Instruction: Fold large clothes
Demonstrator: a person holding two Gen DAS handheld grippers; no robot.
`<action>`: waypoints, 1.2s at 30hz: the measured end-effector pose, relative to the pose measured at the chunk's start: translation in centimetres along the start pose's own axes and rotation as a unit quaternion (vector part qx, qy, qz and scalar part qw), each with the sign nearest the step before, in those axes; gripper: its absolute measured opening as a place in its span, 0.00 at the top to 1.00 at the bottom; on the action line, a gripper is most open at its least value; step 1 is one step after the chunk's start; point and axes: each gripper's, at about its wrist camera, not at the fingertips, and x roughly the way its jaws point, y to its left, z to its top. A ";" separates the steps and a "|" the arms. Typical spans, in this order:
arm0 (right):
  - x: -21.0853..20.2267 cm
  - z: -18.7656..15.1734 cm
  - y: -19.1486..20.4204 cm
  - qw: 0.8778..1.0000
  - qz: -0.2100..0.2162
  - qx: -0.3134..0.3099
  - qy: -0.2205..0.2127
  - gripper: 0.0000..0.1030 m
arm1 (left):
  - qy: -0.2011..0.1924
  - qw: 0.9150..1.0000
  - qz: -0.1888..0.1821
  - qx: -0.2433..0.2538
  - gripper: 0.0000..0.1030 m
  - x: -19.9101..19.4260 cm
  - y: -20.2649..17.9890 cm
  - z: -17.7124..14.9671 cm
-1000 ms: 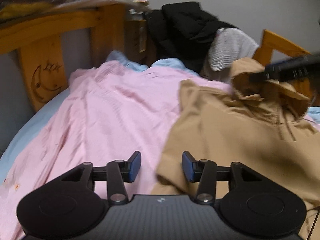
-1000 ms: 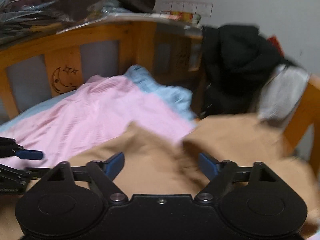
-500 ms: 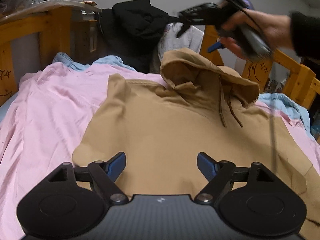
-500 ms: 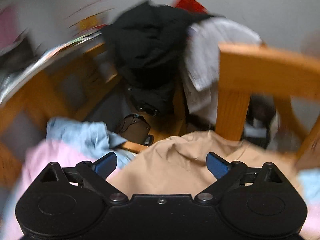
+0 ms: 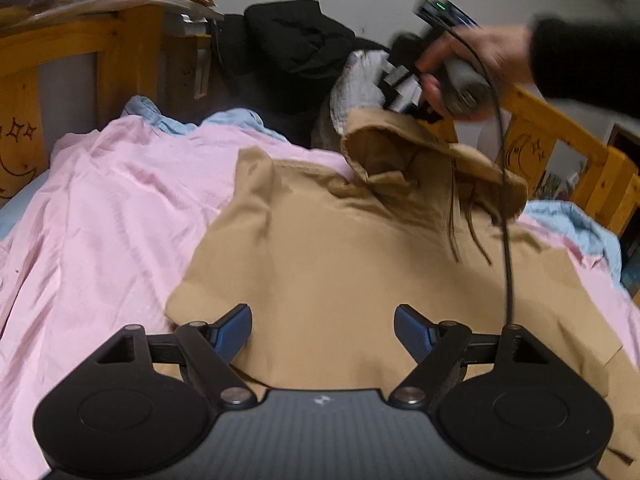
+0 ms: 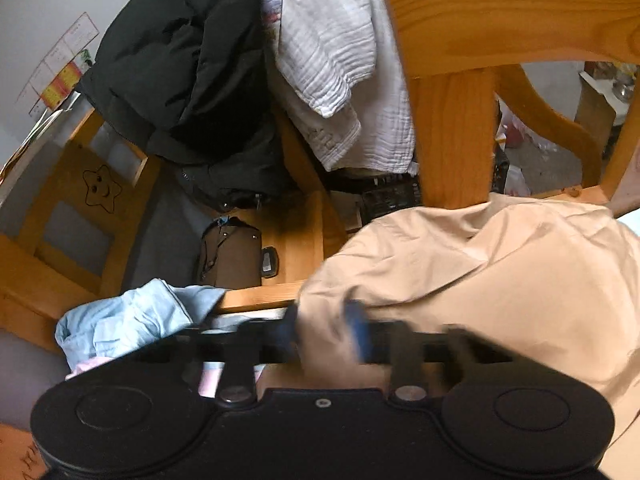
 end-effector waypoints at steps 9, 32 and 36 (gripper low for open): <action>-11.1 -6.1 -6.1 0.976 0.140 -0.052 -0.156 0.97 | -0.082 0.987 -0.114 -0.073 0.28 -2.2 2.7 2.4; -16.2 -7.1 -17.7 0.979 0.154 0.117 -0.070 0.19 | 0.027 0.987 -0.160 0.001 0.36 2.7 -4.2 1.5; -13.0 -2.5 -14.3 0.985 0.108 0.124 -0.053 0.22 | 0.025 0.987 -0.158 0.004 0.36 2.0 -4.5 1.0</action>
